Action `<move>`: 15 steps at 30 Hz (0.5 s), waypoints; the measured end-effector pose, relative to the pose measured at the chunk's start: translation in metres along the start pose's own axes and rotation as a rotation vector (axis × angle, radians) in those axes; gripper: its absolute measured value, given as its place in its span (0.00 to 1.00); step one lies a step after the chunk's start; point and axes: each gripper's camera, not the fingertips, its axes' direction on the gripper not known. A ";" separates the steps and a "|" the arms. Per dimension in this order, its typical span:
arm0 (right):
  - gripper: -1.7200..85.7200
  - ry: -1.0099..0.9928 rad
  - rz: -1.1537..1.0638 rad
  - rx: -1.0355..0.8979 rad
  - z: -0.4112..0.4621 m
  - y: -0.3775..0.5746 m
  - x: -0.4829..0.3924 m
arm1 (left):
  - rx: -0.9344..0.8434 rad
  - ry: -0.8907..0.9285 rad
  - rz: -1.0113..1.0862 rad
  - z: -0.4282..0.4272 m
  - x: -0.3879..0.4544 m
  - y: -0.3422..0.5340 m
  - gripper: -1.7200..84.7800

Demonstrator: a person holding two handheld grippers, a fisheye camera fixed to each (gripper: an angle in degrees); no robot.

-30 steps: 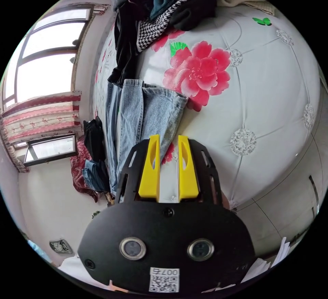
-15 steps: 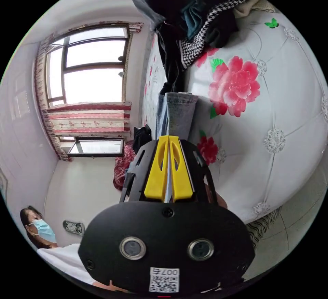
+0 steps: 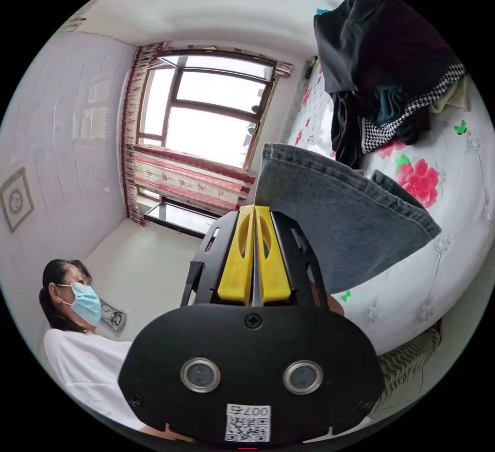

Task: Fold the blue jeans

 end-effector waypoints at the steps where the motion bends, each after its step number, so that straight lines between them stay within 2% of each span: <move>1: 0.02 -0.007 0.013 0.018 0.005 0.003 0.004 | 0.009 -0.011 0.001 0.002 0.005 -0.005 0.01; 9: 0.02 0.044 -0.059 0.111 0.055 -0.013 -0.012 | 0.065 0.026 -0.137 0.035 0.022 -0.050 0.01; 15: 0.02 0.162 -0.093 0.055 0.193 -0.079 -0.020 | 0.032 -0.024 -0.114 0.111 0.052 -0.122 0.01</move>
